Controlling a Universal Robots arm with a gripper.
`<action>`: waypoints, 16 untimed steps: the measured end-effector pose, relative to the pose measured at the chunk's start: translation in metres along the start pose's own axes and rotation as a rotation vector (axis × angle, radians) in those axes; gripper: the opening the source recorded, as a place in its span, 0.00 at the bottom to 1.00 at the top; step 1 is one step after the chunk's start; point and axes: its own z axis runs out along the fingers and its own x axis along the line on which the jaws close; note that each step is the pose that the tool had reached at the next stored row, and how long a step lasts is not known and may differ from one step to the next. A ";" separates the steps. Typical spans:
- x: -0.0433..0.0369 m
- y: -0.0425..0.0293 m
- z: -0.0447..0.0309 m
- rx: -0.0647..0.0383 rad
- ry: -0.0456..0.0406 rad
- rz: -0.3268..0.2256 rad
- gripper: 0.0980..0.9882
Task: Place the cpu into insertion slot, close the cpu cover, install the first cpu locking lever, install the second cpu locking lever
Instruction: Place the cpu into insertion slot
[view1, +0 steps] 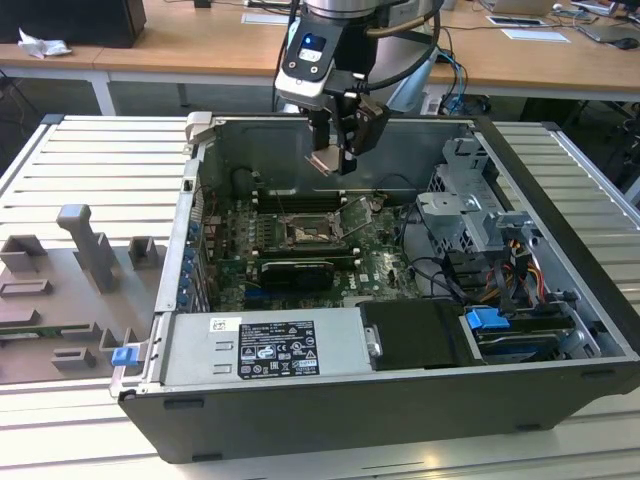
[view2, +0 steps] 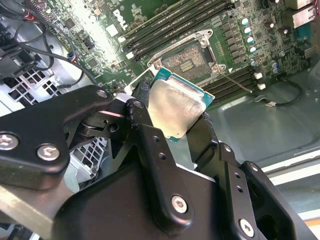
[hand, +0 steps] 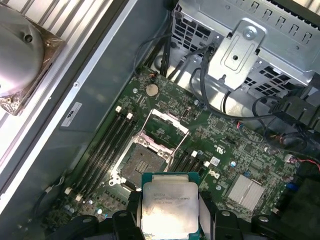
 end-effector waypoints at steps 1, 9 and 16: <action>0.0000 0.0000 0.0005 0.000 0.0000 0.001 0.50; 0.0000 -0.0001 0.0014 0.000 -0.0001 0.003 0.50; 0.0000 -0.0001 0.0019 0.000 -0.0004 0.006 0.50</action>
